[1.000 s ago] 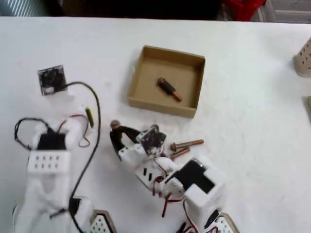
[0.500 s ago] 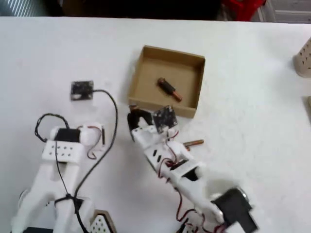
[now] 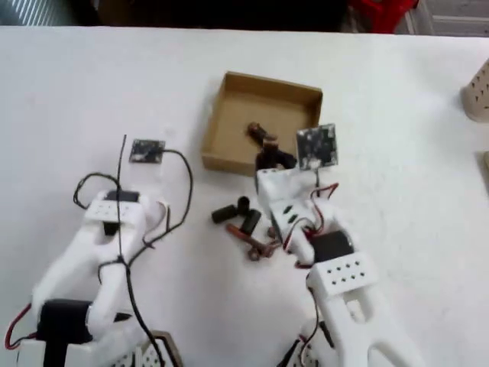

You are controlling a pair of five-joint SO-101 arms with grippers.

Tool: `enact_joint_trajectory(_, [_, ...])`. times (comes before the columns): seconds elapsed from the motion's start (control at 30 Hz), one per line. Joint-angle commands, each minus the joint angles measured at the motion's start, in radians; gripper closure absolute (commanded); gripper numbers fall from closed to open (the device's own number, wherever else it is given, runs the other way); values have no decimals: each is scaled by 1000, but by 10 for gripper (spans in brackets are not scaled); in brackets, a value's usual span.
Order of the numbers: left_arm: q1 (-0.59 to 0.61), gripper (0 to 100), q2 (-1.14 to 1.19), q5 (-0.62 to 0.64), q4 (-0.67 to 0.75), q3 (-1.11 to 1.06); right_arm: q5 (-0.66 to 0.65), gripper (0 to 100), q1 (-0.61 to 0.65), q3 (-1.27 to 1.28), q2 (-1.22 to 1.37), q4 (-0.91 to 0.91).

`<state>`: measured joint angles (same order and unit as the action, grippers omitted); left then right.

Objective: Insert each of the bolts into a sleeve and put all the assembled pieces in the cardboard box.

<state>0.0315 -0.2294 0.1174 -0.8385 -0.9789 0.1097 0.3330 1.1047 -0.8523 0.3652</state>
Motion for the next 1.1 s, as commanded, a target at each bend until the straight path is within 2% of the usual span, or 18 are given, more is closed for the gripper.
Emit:
enact_joint_trajectory(0.0, [10,973,15,-12,-18,57,5,981,-62,-183,51,64])
enact_joint_trajectory(0.1, [10,973,15,-12,-18,57,-5,981,-119,-348,191,148])
enact_joint_trajectory(0.23, [10,973,15,-14,-18,57,-133,981,-176,-615,414,291])
enact_joint_trajectory(0.37, [10,973,15,-14,-18,57,-201,981,-209,-868,633,407])
enact_joint_trajectory(0.63, [10,973,15,-14,-17,57,-334,981,-205,-1227,1026,444])
enact_joint_trajectory(0.93, [10,973,15,-14,-12,57,-342,971,-157,-1534,1388,542])
enact_joint_trajectory(1.07, [10,973,15,-14,-12,57,-333,856,-157,-1617,1486,556])
